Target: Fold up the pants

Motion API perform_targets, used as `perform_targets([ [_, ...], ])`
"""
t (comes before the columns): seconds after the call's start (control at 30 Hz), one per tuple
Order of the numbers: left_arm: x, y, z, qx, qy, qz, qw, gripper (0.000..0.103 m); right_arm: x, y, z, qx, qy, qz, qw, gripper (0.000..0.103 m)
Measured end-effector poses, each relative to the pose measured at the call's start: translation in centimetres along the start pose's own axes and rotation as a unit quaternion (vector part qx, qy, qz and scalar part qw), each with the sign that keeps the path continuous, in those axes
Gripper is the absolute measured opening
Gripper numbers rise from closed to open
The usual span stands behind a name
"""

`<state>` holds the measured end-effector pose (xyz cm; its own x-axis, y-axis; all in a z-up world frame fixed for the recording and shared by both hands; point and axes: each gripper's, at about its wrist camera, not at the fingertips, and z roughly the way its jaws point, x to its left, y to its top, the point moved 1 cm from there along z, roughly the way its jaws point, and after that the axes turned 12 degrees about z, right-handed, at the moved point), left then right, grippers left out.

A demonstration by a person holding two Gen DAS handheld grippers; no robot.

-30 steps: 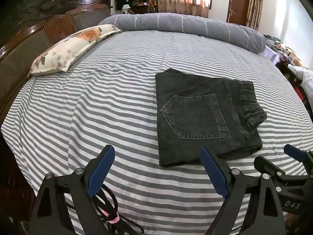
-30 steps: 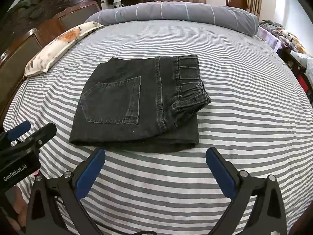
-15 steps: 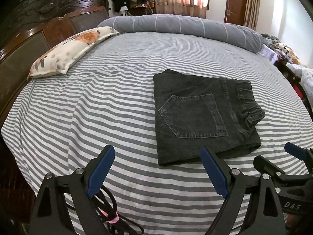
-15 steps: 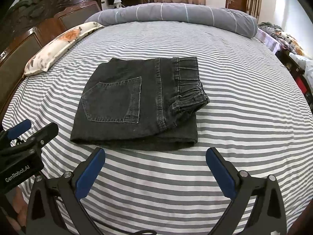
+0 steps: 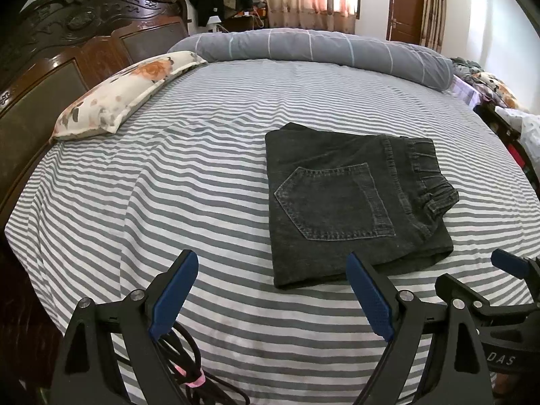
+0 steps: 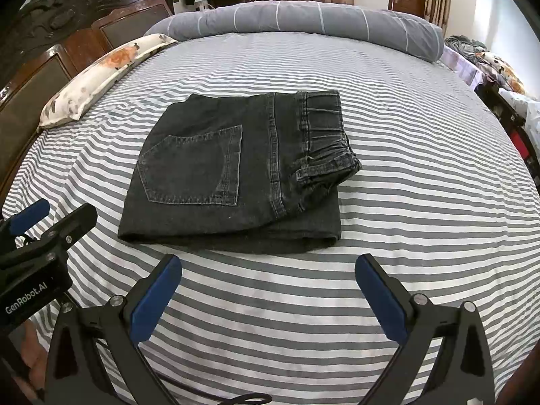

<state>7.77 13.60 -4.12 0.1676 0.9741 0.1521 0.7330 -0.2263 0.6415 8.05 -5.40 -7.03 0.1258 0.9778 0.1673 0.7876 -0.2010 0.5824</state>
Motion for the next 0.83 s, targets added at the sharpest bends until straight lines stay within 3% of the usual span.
perform_targets([
  [0.83, 0.06, -0.24, 0.60, 0.008, -0.014, 0.000, 0.9999, 0.089, -0.42, -0.49, 0.48, 0.014, 0.001, 0.006, 1.000, 0.102],
])
